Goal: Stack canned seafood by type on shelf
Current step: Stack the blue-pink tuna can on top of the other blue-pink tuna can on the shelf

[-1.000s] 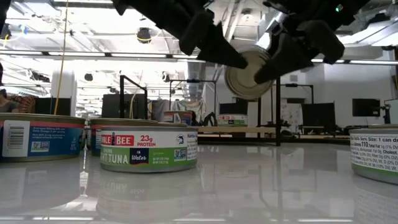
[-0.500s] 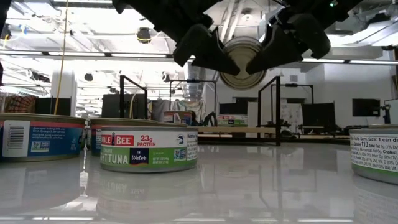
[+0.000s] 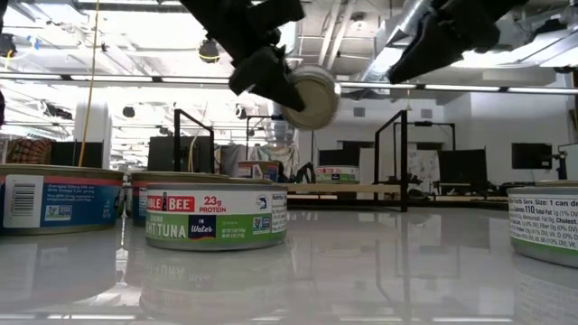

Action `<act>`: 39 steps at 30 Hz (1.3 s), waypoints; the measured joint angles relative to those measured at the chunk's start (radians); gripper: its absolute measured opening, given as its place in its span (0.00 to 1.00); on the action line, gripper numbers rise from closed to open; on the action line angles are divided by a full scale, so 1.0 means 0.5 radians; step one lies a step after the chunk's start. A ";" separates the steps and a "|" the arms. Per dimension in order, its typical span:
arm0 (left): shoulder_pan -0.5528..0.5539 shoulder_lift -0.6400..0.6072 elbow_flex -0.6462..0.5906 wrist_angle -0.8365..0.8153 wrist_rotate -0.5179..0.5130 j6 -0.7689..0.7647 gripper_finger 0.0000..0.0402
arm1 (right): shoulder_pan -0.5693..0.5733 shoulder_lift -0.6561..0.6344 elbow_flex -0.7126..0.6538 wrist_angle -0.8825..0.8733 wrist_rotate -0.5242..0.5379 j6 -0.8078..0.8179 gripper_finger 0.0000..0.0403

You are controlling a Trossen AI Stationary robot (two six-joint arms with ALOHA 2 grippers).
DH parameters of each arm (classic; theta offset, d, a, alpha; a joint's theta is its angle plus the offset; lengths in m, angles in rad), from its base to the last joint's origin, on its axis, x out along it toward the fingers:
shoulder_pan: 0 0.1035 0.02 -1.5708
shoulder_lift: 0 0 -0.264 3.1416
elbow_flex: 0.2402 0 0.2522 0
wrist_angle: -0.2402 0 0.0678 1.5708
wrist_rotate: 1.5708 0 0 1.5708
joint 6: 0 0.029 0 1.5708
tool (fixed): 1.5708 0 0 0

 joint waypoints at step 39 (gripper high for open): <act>0.958 0.161 -0.018 -0.006 -0.251 0.410 0.48 | 0.013 0.083 -0.282 0.365 0.182 0.178 0.66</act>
